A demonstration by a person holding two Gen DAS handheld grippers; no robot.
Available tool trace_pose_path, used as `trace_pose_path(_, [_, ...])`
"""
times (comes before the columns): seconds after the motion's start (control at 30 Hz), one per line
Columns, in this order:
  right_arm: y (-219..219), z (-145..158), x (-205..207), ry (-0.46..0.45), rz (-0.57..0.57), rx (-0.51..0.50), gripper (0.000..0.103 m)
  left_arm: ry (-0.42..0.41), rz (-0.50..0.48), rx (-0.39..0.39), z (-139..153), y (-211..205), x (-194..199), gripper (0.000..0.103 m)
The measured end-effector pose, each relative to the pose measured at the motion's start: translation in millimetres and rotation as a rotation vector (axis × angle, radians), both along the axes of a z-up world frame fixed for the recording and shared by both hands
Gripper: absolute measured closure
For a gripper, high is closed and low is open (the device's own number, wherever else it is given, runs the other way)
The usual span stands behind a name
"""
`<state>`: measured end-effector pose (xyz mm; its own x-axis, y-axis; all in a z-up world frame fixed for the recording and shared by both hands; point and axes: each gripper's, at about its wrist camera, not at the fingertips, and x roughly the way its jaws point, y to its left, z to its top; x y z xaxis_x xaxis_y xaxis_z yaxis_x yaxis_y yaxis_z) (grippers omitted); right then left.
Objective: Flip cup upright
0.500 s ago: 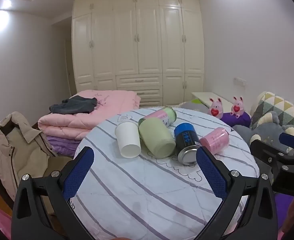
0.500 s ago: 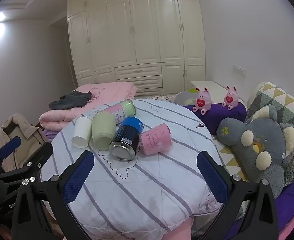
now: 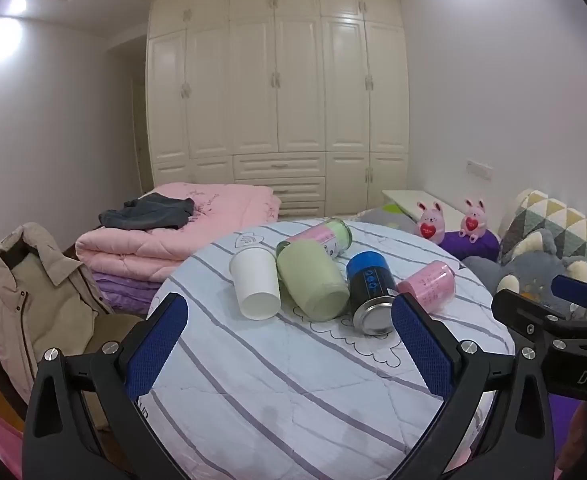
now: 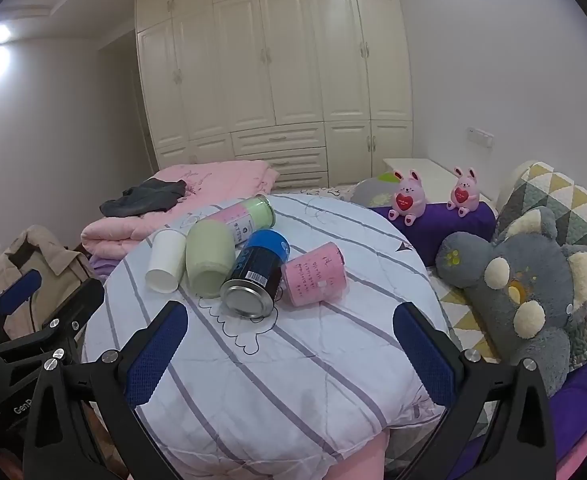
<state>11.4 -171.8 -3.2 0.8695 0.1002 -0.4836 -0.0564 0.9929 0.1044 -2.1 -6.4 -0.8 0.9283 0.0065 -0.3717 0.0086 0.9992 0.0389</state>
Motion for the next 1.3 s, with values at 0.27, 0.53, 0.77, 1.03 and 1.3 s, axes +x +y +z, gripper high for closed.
trace_pose_path(0.27, [-3.6,-1.1,2.8,0.019,0.005,0.013,0.0,0.012,-0.017,-0.005,1.9,2.7,1.8,0.0])
trace_pose_path(0.53, [-3.7,-3.5,4.1,0.037,0.02,0.033,0.0,0.003,-0.016,0.012,2.2,0.3,-0.3,0.001])
trace_pose_path(0.77, [-3.9,-5.5,6.3,0.051,0.012,0.026,0.0,0.001,0.003,0.027,1.3,-0.1,-0.5,0.001])
trace_pose_path(1.03, [-4.1,-8.0,7.5,0.064,0.012,0.021,0.0,-0.003,-0.006,0.028,0.6,-0.8,0.7,0.001])
trace_pose_path(1.3, [-3.7,-7.6,5.2,0.063,0.007,-0.002,0.0,-0.013,-0.001,0.044,-0.6,-3.1,-1.2,0.001])
